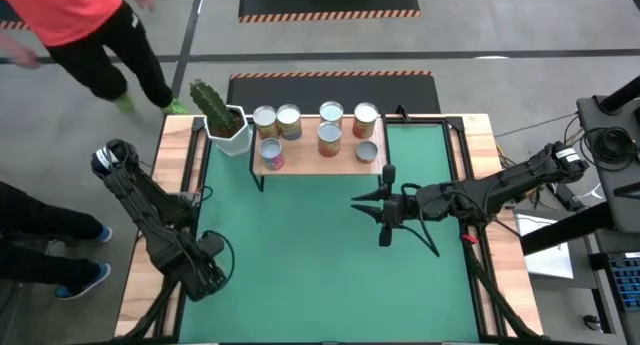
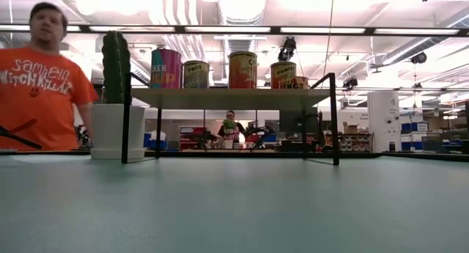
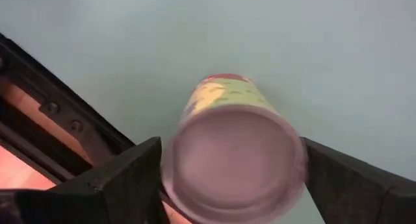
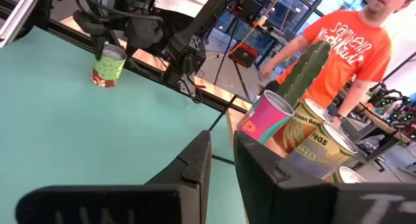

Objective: Pick and place cans onto a shelf
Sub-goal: Put the canned spaghetti sauce on the shelf

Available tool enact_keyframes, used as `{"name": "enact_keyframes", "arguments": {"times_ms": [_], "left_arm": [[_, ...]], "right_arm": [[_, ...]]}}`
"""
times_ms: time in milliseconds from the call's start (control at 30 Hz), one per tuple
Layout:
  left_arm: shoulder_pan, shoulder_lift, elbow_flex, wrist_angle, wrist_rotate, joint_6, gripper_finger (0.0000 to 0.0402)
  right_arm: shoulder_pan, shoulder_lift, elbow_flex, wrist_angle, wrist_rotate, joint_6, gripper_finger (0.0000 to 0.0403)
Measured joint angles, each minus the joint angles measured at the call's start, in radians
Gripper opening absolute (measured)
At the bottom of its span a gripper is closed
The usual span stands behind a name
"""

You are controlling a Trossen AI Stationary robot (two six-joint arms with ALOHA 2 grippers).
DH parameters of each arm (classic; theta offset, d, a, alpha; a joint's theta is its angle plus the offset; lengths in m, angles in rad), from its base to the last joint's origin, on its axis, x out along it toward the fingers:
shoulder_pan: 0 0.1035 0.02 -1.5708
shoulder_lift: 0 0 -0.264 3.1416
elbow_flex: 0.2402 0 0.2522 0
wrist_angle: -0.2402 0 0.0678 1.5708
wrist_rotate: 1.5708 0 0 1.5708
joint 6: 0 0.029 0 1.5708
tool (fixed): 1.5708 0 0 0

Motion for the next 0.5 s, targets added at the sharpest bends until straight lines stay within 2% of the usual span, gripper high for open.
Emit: {"name": "enact_keyframes", "arguments": {"times_ms": [333,500], "left_arm": [[0.000,0.000,-0.002,0.000,0.001,0.023,0.0271],[0.041,-0.001,0.070,0.000,-0.026,0.098,0.0274]], "right_arm": [[0.000,0.000,0.000,0.000,0.000,0.001,0.0056],[0.000,0.000,0.000,0.000,0.000,0.006,0.0057]]}}
